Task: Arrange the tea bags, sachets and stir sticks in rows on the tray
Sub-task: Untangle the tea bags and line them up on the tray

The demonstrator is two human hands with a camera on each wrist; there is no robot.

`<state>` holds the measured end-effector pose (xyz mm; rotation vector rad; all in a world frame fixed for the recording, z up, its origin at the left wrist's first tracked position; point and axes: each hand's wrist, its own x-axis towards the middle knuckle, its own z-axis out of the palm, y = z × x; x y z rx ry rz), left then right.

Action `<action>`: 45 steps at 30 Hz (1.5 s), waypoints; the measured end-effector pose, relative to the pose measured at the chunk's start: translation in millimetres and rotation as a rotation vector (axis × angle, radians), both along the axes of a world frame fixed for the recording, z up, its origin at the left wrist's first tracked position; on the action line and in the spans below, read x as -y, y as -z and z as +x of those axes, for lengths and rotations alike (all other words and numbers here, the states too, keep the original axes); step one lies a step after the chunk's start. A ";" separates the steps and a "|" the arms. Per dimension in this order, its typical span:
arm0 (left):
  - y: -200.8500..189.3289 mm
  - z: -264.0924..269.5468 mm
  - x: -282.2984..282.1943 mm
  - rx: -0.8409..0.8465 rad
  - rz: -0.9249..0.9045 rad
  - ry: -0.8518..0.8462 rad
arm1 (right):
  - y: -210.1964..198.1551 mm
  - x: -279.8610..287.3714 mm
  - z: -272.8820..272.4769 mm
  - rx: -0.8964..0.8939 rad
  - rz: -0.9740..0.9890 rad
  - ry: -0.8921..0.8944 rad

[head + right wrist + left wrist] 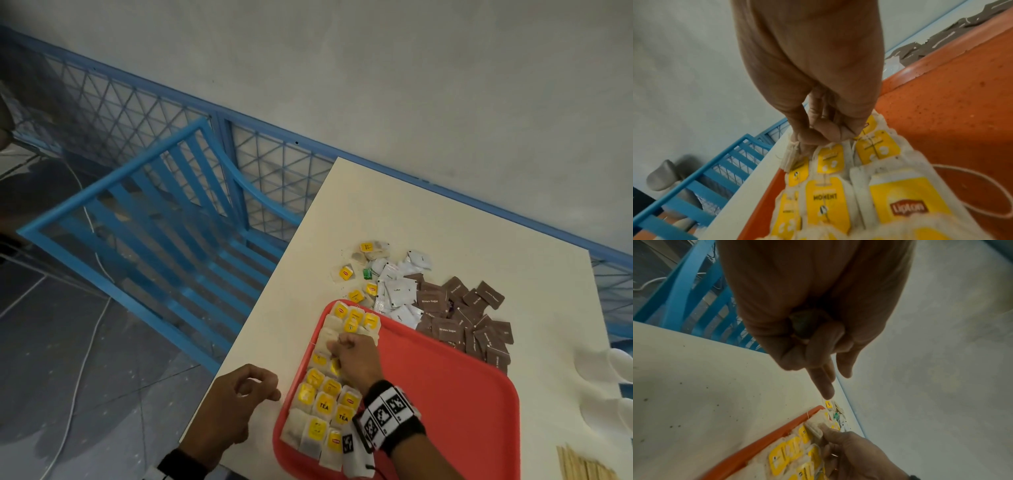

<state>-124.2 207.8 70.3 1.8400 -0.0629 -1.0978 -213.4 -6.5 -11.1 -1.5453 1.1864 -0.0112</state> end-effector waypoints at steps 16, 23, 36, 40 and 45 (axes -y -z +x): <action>-18.0 2.2 34.5 -0.459 -0.310 -0.332 | -35.9 -5.7 -4.1 -0.077 -0.468 -0.217; -36.8 -12.6 73.2 -0.536 -0.452 -0.263 | -141.2 -26.9 -47.7 0.320 -0.446 -0.421; -73.4 -85.7 122.1 -0.198 -0.465 0.036 | -151.3 -14.3 -105.2 0.411 -0.312 -0.213; -81.1 -86.1 115.0 -0.011 -0.560 0.109 | -158.9 4.1 -118.7 0.609 -0.114 -0.048; -93.9 -90.4 115.0 0.234 -0.588 0.133 | -171.8 15.4 -122.2 0.690 -0.133 -0.036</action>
